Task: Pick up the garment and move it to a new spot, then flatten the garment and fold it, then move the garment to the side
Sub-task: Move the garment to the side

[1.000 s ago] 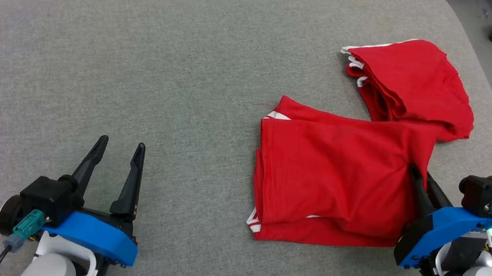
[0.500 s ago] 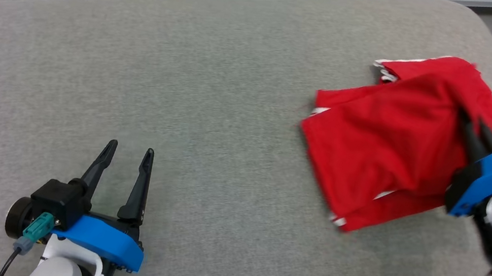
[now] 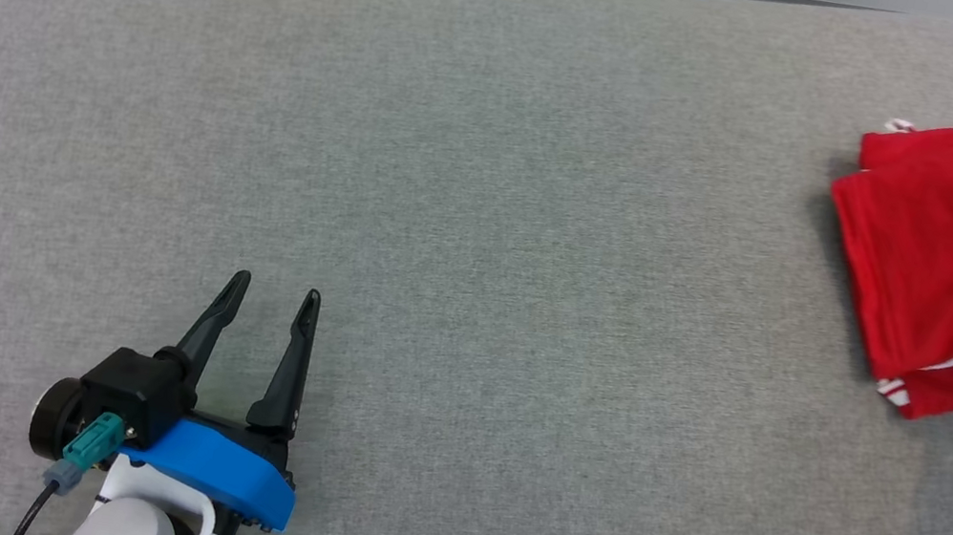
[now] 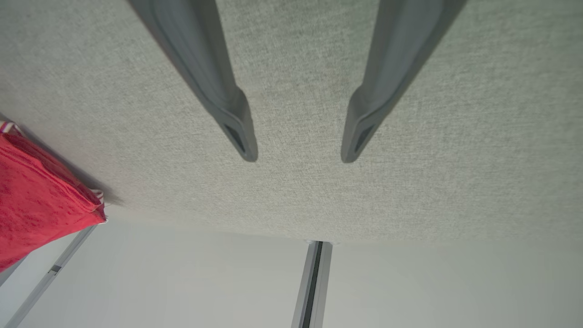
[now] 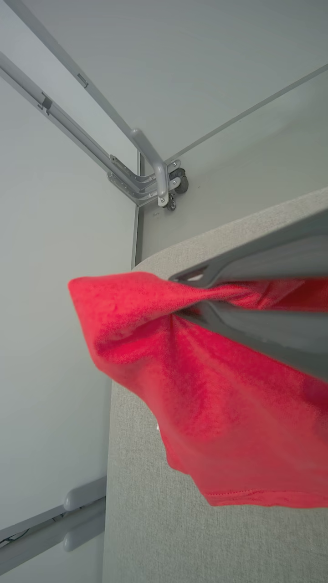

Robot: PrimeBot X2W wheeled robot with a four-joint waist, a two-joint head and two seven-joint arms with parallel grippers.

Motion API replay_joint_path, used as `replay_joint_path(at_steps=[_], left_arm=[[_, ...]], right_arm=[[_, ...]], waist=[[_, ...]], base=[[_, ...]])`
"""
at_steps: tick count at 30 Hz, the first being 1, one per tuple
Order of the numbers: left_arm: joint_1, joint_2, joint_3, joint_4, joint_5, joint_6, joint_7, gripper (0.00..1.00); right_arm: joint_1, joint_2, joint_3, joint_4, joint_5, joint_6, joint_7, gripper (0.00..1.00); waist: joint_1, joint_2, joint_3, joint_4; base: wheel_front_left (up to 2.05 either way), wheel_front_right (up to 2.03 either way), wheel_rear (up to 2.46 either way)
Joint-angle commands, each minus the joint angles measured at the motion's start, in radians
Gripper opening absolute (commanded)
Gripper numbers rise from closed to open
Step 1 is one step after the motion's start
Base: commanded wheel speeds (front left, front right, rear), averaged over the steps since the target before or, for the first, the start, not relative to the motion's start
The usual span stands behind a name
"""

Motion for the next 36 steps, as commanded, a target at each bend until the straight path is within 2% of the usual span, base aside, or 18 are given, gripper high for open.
replay_joint_path(at_steps=[1, 2, 3, 11, 16, 24, 28, 36], left_arm=[[-0.009, 0.006, 0.005, -0.001, 0.004, 0.004, -0.005, 1.00], [-0.009, 0.008, 0.005, -0.001, 0.003, 0.003, -0.005, 1.00], [-0.010, 0.008, 0.004, -0.001, 0.002, 0.003, -0.006, 1.00], [-0.017, 0.007, -0.001, 0.007, -0.007, 0.008, -0.008, 1.00], [-0.013, 0.002, -0.004, 0.019, -0.014, 0.008, -0.014, 1.00], [-0.020, -0.009, 0.023, 0.053, -0.042, 0.007, -0.046, 1.00], [0.000, -0.018, 0.042, 0.086, -0.054, 0.014, -0.062, 1.00], [0.063, -0.025, 0.077, 0.137, -0.056, 0.036, -0.075, 1.00]], right_arm=[[-0.020, -0.014, -0.028, 0.023, -0.017, 0.000, -0.026, 0.07], [-0.024, -0.018, -0.052, 0.035, -0.033, 0.000, -0.044, 0.38], [-0.024, -0.020, -0.065, 0.046, -0.055, 0.000, -0.060, 1.00], [0.002, 0.044, -0.116, 0.137, -0.113, 0.000, -0.138, 1.00], [0.015, 0.076, -0.070, 0.158, -0.111, 0.000, -0.190, 1.00], [0.058, 0.133, 0.016, 0.121, -0.091, 0.000, -0.306, 1.00], [0.123, 0.197, 0.020, 0.085, -0.093, 0.000, -0.383, 1.00], [0.326, 0.372, 0.003, -0.023, -0.121, 0.000, -0.500, 1.00]], waist=[[-0.0001, -0.0001, 0.011, 0.016], [-0.0001, -0.0001, 0.013, 0.019], [-0.0001, -0.0001, 0.014, 0.021], [-0.0001, -0.0001, 0.004, 0.024], [-0.0001, -0.0001, -0.026, 0.025], [-0.0001, -0.0001, -0.105, 0.047], [-0.0001, -0.0001, -0.153, 0.069], [-0.0001, -0.0001, -0.227, 0.119]], base=[[0.00, 0.00, 0.00], [0.00, 0.00, 0.00], [0.00, 0.00, 0.00], [0.00, 0.00, 0.00], [0.00, 0.00, 0.00], [0.00, 0.00, 0.00], [0.00, 0.00, 0.00], [0.00, 0.00, 0.00]])
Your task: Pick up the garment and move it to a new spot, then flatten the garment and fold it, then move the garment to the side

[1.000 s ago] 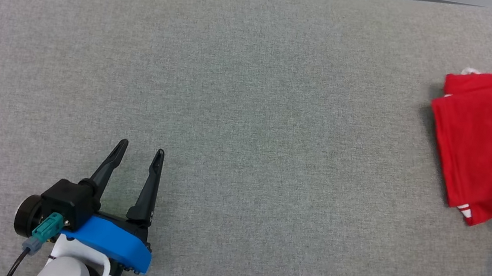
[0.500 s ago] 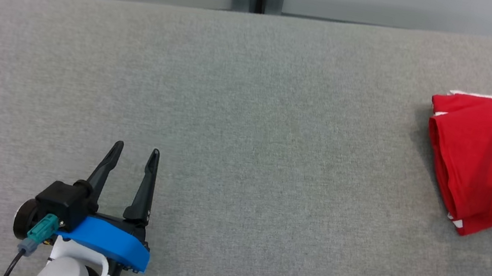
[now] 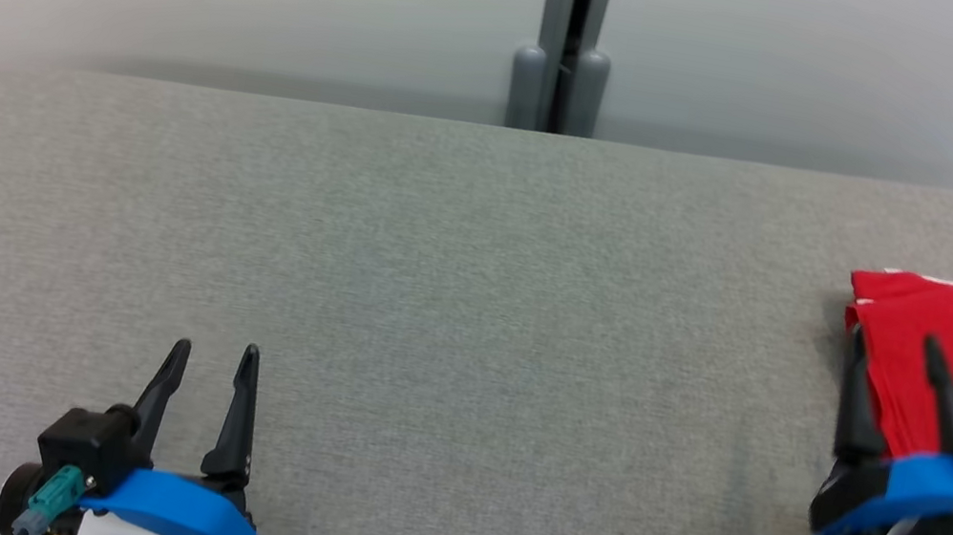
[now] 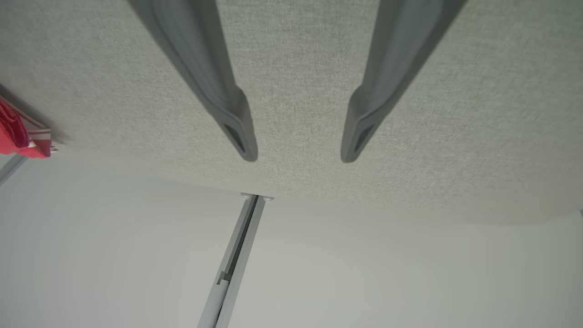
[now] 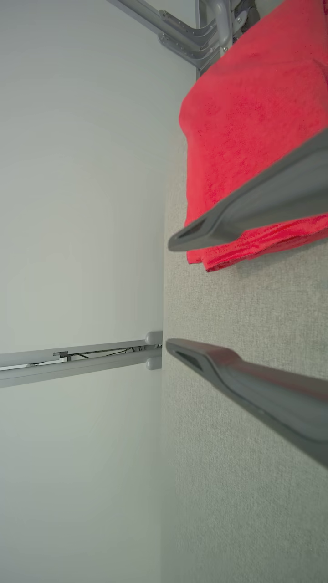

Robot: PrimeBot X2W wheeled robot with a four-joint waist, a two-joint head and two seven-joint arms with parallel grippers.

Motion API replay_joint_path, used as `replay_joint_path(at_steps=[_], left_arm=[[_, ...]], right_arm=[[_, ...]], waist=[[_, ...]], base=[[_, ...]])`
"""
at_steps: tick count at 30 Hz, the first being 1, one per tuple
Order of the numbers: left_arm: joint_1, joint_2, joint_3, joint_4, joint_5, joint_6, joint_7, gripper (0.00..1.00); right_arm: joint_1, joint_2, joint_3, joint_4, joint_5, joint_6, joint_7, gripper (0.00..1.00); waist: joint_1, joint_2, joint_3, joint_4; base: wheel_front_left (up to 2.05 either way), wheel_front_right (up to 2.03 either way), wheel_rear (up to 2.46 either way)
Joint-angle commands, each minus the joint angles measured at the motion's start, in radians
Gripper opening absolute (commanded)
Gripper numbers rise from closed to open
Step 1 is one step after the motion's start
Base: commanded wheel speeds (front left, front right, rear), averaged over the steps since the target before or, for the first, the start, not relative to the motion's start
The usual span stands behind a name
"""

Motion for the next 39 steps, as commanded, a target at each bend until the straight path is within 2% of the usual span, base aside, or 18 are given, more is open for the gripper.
replay_joint_path(at_steps=[1, 6, 14, 19, 39], left_arm=[[0.015, 0.003, 0.010, 0.005, 0.010, 0.010, -0.006, 1.00], [0.053, -0.011, 0.023, 0.002, 0.014, 0.020, -0.008, 1.00], [0.107, -0.029, 0.056, -0.024, 0.027, 0.027, -0.008, 1.00], [0.130, -0.025, 0.062, -0.034, 0.063, 0.036, -0.009, 1.00], [0.137, -0.044, 0.075, -0.024, 0.073, -0.004, -0.009, 1.00]], right_arm=[[0.046, 0.019, -0.005, -0.019, -0.002, 0.000, -0.018, 1.00], [0.169, 0.057, 0.006, -0.062, 0.009, 0.000, -0.051, 1.00], [0.275, 0.058, 0.139, -0.058, 0.095, 0.000, -0.081, 1.00], [0.290, 0.058, 0.161, -0.059, 0.120, 0.000, -0.091, 1.00], [0.271, 0.058, 0.163, -0.050, 0.138, 0.000, -0.104, 1.00]], waist=[[0.0003, 0.0000, -0.009, 0.010], [0.0003, 0.0000, -0.032, 0.040], [0.0003, 0.0000, -0.053, 0.068], [0.0003, 0.0000, -0.059, 0.070], [0.0003, 0.0000, -0.062, 0.058]], base=[[0.00, 0.00, 0.00], [0.00, 0.00, 0.00], [0.00, 0.00, 0.00], [0.00, 0.00, 0.00], [0.00, 0.00, 0.00]])
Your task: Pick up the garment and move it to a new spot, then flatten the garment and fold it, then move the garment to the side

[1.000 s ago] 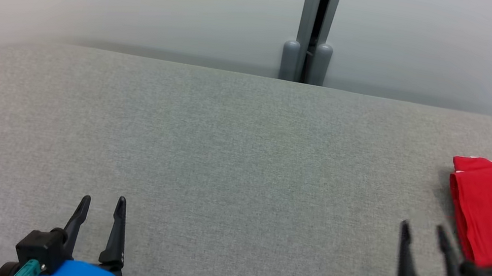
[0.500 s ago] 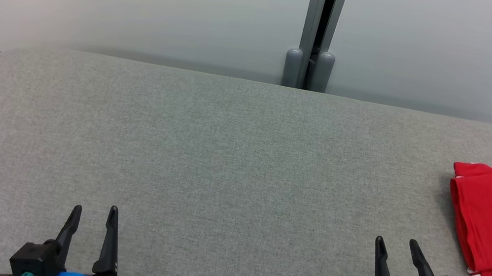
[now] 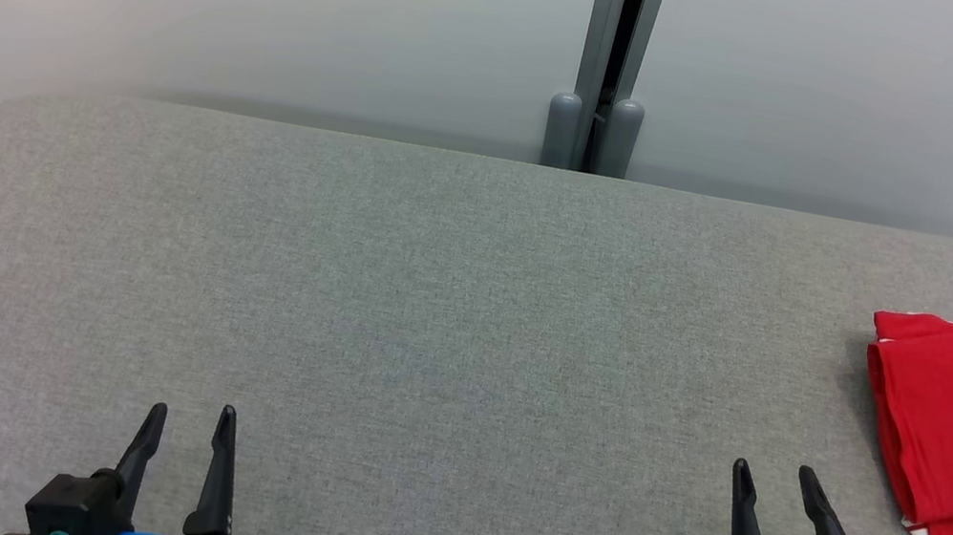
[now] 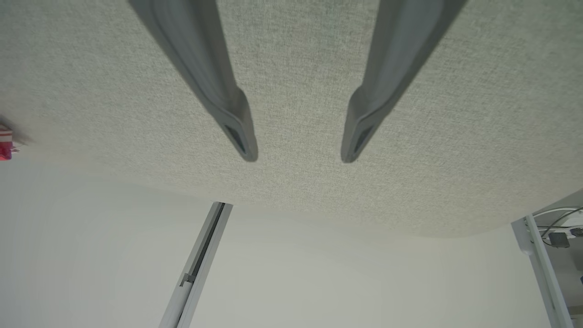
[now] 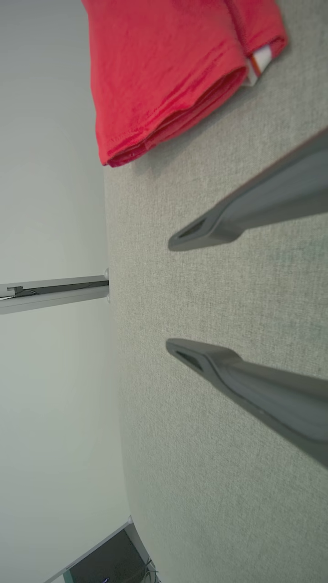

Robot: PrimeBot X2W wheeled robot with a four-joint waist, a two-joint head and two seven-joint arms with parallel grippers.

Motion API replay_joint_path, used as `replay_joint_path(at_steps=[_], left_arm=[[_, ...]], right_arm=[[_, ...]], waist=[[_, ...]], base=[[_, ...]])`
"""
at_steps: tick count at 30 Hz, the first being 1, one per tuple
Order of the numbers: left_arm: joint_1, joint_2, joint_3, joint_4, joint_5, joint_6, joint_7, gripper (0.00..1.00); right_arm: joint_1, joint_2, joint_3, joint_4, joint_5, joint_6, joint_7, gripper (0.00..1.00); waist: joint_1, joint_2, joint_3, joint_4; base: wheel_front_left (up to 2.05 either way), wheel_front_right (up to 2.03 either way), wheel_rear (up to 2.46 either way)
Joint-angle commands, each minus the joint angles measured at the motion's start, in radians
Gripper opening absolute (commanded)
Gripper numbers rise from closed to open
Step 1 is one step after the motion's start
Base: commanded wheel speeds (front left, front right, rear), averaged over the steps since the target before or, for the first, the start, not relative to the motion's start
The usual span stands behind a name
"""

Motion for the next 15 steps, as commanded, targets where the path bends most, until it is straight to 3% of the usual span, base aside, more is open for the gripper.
replay_joint_path(at_steps=[1, 5, 15], left_arm=[[0.000, 0.000, -0.001, 0.002, -0.001, -0.003, 0.000, 0.00], [0.006, -0.003, 0.002, 0.031, -0.011, -0.003, 0.008, 0.00], [-0.013, -0.011, 0.040, 0.019, -0.164, -0.019, 0.055, 0.00]], right_arm=[[0.000, 0.000, -0.002, -0.001, 0.001, 0.000, 0.000, 0.00], [0.004, 0.002, -0.004, 0.030, 0.011, 0.000, 0.008, 0.00], [-0.001, 0.001, -0.021, 0.007, 0.188, 0.000, 0.056, 0.00]], waist=[[0.0000, 0.0000, 0.000, 0.000], [0.0000, 0.0000, 0.000, 0.000], [0.0000, 0.0000, -0.003, 0.000]], base=[[0.00, 0.00, 0.00], [0.00, 0.00, 0.00], [0.00, 0.00, 0.00]])
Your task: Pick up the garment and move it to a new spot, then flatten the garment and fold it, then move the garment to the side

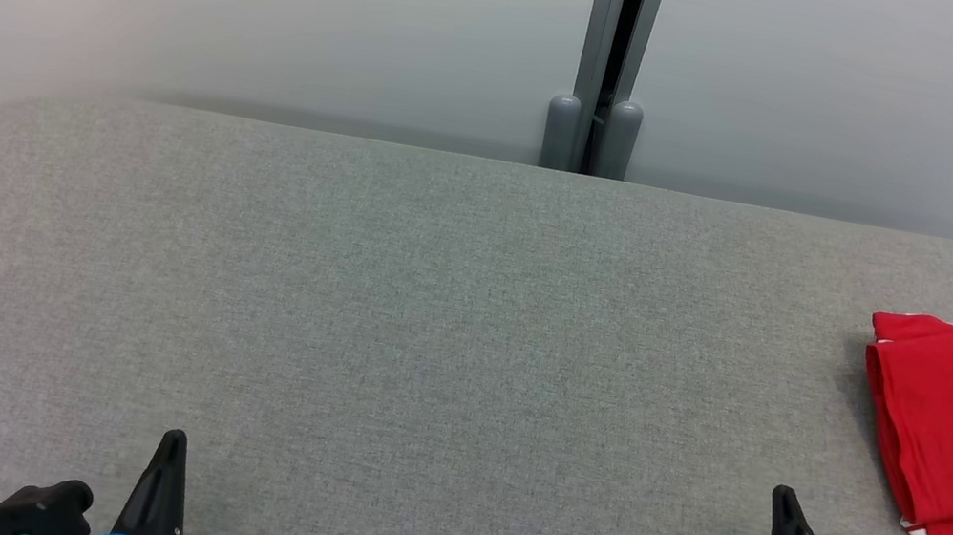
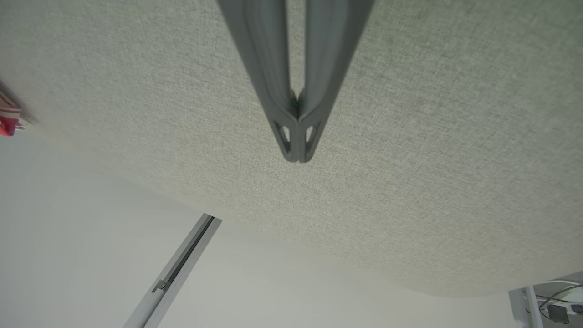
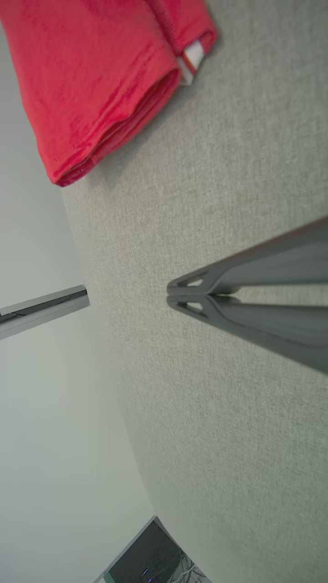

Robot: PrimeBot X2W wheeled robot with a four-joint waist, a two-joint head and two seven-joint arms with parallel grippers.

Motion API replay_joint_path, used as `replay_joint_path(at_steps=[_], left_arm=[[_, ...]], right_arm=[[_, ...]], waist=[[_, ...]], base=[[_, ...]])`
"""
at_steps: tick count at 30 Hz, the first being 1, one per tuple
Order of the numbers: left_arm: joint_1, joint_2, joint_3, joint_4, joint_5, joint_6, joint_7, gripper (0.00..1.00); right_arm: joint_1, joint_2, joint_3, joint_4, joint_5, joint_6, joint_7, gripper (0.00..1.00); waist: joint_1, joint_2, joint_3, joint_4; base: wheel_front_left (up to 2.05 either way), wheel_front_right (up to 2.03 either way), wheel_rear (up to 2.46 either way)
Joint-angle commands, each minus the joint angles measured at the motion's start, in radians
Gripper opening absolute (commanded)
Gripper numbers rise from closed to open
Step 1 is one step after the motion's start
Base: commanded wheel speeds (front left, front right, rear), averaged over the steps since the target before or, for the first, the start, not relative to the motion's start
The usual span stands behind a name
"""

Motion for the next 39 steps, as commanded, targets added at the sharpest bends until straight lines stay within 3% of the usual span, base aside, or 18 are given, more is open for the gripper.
replay_joint_path(at_steps=[1, 39], left_arm=[[-0.030, 0.001, 0.014, -0.020, -0.033, -0.005, 0.007, 0.00], [-0.089, -0.026, 0.135, -0.061, -0.536, -0.058, 0.156, 0.00]], right_arm=[[-0.014, -0.002, -0.005, -0.023, 0.040, 0.000, 0.007, 0.00], [-0.026, -0.004, -0.053, -0.106, 0.620, 0.000, 0.153, 0.00]], waist=[[-0.0001, 0.0000, 0.000, 0.000], [-0.0001, 0.0000, -0.012, 0.000]], base=[[0.00, 0.00, 0.00], [0.00, 0.00, 0.00]])
